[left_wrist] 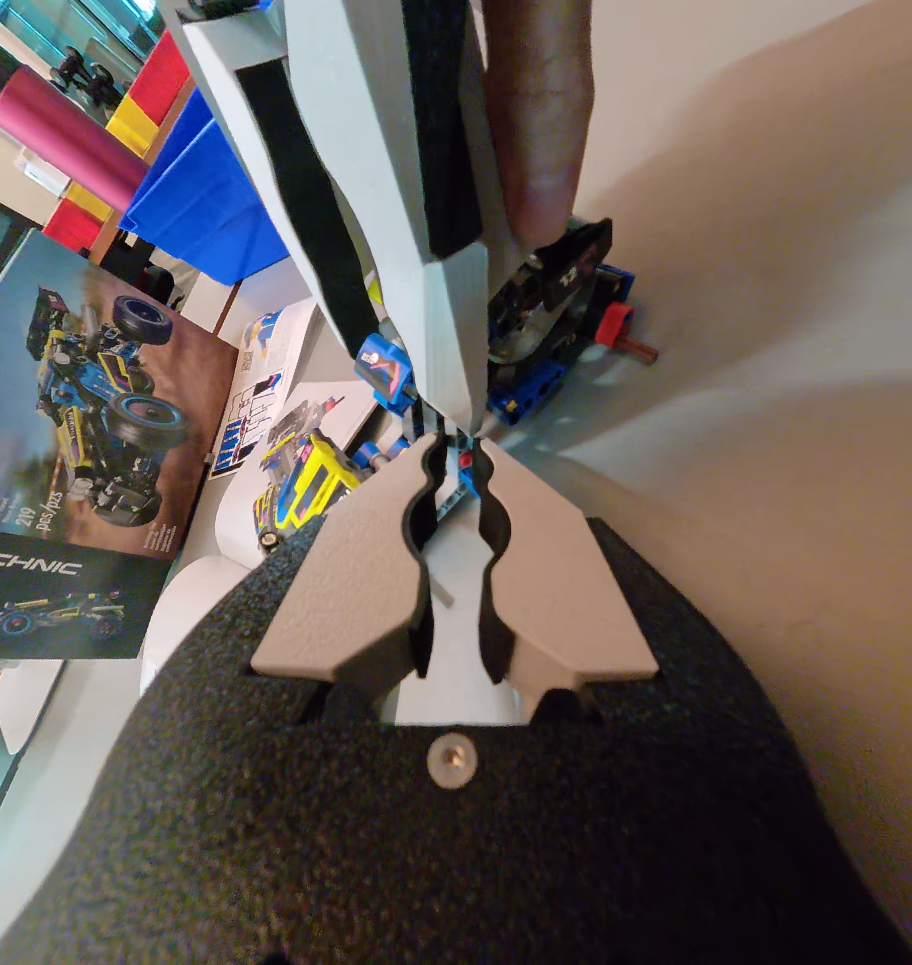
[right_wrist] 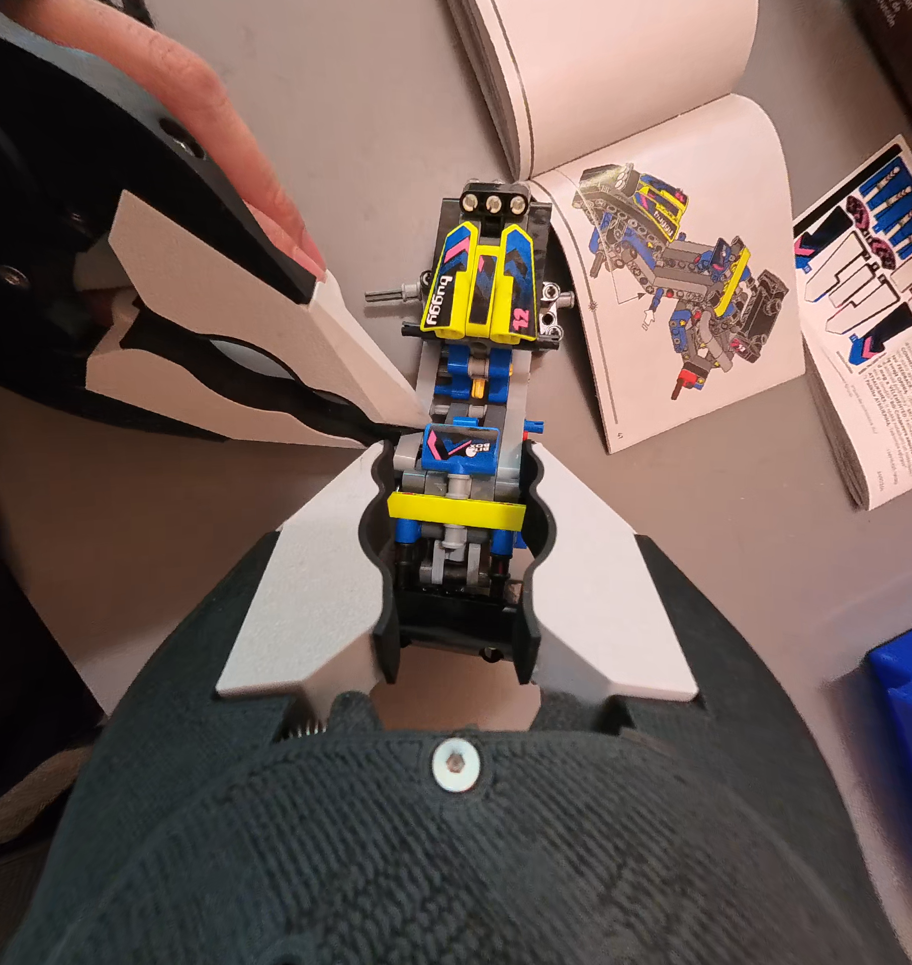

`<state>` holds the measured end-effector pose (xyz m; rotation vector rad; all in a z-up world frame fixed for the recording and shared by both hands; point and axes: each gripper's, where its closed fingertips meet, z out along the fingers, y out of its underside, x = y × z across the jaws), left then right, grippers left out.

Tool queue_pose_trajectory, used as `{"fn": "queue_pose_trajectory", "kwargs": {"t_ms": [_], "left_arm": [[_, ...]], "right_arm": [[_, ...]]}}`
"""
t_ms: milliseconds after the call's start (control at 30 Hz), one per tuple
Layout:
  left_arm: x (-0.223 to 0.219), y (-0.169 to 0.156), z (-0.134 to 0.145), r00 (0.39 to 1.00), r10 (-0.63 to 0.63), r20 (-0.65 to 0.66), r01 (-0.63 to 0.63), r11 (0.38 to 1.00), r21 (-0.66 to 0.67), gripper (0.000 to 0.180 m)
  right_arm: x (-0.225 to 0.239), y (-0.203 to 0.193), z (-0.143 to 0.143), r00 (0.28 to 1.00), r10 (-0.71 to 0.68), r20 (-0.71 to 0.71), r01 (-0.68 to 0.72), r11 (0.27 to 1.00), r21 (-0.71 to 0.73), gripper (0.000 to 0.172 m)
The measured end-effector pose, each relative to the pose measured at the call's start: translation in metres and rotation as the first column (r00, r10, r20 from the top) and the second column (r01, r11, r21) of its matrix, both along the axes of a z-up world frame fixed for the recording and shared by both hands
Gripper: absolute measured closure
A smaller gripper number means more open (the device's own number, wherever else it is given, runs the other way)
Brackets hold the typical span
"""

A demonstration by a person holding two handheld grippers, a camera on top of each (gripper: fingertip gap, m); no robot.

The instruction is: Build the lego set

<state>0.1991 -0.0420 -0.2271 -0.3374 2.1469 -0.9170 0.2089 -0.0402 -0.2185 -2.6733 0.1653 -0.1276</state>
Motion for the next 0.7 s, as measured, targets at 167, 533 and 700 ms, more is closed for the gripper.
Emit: {"fn": "queue_pose_trajectory", "kwargs": {"t_ms": [167,533,700], "left_arm": [[0.0007,0.001,-0.0007,1.0,0.005,-0.003,-0.005,1.0,0.004,0.175],[0.003,0.0014,-0.0008,0.999,-0.016,0.043,0.013,0.998,0.059,0.176],[0.005,0.0008,-0.0022,0.997,-0.056,0.045,0.054,0.997,0.047,0.174]], "right_arm": [[0.0005,0.0014,-0.0006,1.0,-0.005,0.006,0.004,1.0,0.023,0.124],[0.003,0.003,0.0006,1.0,0.015,0.027,-0.015,1.0,0.025,0.129],[0.0043,0.0022,-0.0028,1.0,0.014,-0.012,-0.014,0.999,0.038,0.124]]}}
